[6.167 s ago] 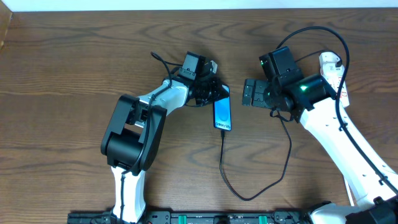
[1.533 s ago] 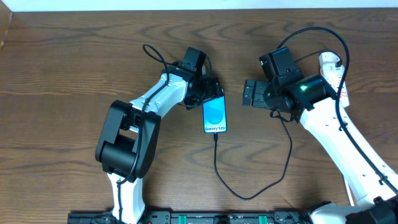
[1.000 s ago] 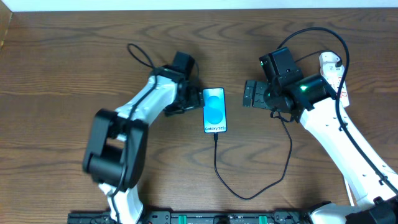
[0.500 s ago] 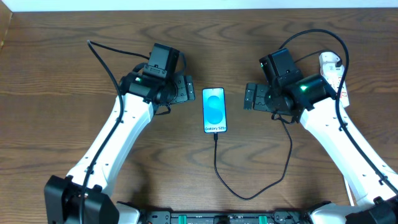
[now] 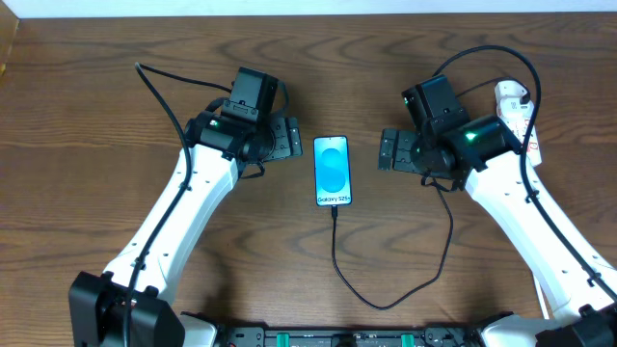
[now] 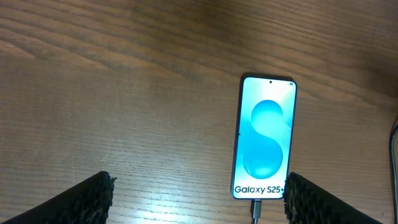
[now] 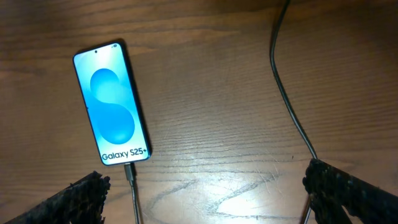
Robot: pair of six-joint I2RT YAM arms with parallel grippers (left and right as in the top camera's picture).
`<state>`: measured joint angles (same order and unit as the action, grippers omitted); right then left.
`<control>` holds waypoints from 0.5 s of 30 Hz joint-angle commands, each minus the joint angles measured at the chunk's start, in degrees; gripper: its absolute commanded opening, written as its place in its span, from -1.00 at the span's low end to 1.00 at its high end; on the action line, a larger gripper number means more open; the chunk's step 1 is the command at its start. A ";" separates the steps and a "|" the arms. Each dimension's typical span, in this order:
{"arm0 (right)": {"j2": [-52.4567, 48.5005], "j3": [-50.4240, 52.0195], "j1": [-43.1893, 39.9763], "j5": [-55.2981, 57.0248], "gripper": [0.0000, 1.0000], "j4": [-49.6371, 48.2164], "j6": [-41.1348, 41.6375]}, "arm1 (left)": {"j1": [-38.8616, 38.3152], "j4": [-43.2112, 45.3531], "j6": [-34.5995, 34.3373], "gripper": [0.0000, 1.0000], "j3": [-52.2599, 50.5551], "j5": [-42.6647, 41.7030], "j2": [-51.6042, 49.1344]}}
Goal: Plug charger to phone and switch on socket
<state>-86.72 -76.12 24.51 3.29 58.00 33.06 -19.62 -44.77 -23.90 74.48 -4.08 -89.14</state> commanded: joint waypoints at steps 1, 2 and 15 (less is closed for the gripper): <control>0.94 -0.26 0.09 0.66 0.99 0.11 0.72 | 0.00 -0.20 0.96 0.74 0.44 1.16 0.83; 0.94 -0.26 0.09 0.68 0.99 0.13 0.72 | 0.00 -0.20 0.96 0.74 0.44 1.16 0.83; 0.94 -0.26 0.09 0.66 0.98 0.09 0.72 | 0.00 -1.20 0.96 0.74 0.44 1.16 0.83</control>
<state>-86.72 -76.12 24.51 3.29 58.00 33.06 -19.62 -45.30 -23.88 74.48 -4.08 -89.14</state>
